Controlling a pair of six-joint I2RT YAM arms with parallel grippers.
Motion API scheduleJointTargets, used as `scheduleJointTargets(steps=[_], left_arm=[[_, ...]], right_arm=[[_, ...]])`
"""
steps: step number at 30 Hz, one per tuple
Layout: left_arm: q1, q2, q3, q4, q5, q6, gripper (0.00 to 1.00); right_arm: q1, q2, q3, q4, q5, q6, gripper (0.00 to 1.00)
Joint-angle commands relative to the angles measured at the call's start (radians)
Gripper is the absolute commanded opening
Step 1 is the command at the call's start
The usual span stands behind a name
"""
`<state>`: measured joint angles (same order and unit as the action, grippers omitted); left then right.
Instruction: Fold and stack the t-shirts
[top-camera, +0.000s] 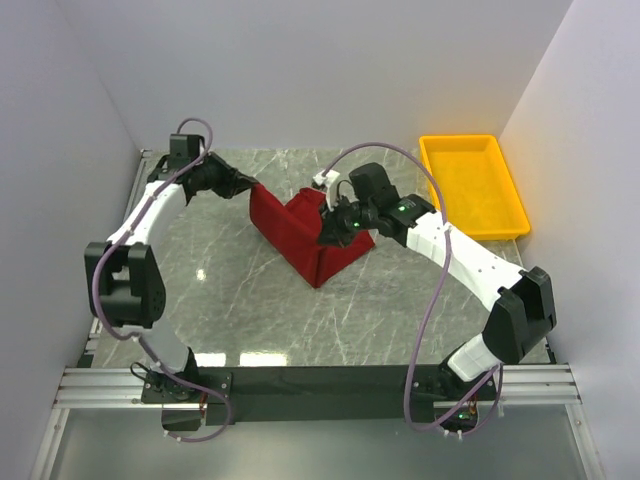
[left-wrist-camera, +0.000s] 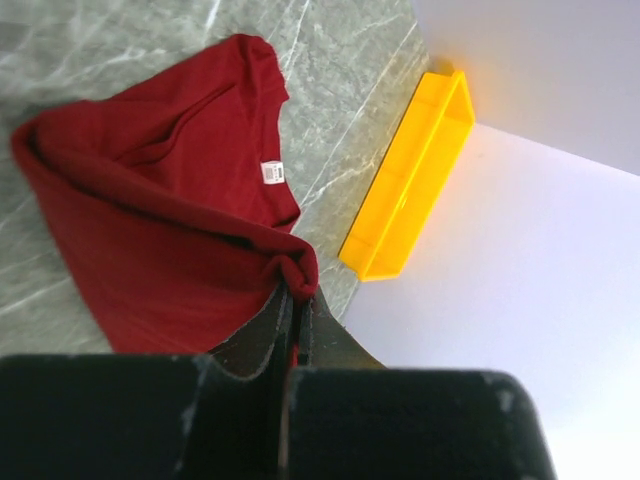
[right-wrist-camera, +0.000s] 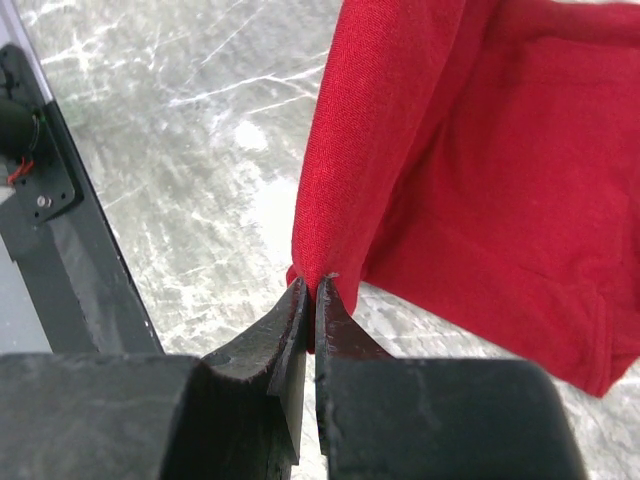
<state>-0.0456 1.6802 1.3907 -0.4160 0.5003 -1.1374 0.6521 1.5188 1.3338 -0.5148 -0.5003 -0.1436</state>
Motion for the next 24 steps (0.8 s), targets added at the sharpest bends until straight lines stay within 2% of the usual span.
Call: scheduleJointTargets(steps=[1,24], left_arm=[[-0.031,0.044,0.093,0.036,-0.014,-0.019,0.0],[-0.143,0.366,0.355,0.074,-0.039,-0.097,0.0]], right_arm=[[-0.034,-0.017,-0.007,0.05,-0.052,0.03,0.0],[-0.21,0.07,-0.071,0.119,-0.126,0.085,0.0]])
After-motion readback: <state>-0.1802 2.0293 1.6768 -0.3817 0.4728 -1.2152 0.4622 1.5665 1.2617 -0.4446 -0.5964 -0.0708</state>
